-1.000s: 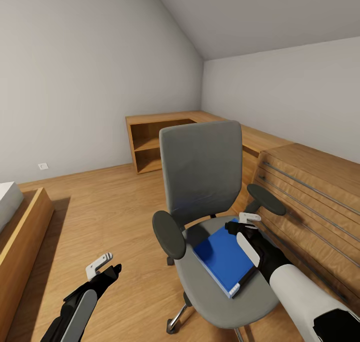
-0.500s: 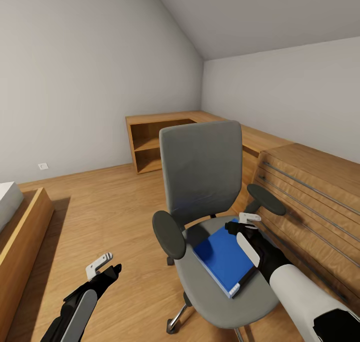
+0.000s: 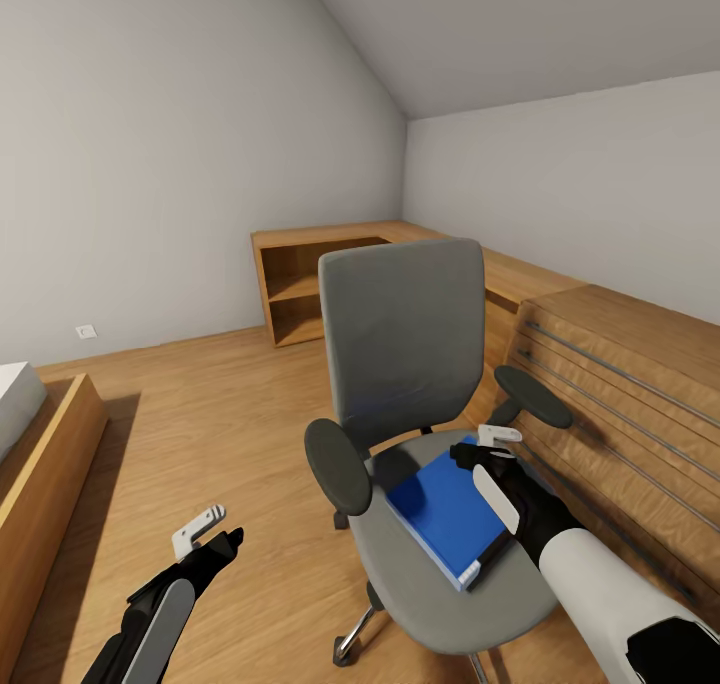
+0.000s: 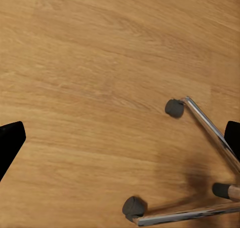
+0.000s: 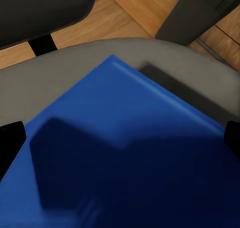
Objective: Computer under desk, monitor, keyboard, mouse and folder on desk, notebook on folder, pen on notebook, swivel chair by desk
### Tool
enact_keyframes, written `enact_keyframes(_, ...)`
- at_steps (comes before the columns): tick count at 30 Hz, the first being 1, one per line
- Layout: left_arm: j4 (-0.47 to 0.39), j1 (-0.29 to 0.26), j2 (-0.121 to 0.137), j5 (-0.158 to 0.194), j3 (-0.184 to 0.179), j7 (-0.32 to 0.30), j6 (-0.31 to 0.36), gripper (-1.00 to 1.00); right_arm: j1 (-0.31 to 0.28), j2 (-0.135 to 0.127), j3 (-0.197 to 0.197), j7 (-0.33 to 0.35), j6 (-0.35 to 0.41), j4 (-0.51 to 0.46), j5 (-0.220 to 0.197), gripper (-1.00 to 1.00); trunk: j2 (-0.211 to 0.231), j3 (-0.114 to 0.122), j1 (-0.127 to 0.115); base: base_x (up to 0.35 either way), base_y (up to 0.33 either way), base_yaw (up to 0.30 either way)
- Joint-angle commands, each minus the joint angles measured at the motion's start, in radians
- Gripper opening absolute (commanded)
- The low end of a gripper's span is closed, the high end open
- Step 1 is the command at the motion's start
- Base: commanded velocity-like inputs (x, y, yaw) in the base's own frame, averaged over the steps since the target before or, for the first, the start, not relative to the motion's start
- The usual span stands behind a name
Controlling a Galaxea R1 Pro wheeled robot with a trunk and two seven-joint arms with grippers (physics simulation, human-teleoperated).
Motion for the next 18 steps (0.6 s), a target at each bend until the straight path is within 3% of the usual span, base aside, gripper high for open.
enact_keyframes(1, -0.002, 0.0, 0.0, 0.01, 0.0, 0.008, 0.003, 1.0, 0.0, -0.002, 0.007, -0.01, 0.004, -0.001, -0.015, 1.0, 0.0, -0.001, 0.0, 0.0, 0.0, 0.0)
enact_keyframes(18, -0.002, 0.0, 0.0, 0.01, -0.003, 0.009, 0.002, 1.0, 0.0, -0.002, 0.007, -0.01, 0.004, -0.001, -0.014, 1.0, 0.0, -0.001, 0.0, 0.0, 0.0, 0.0)
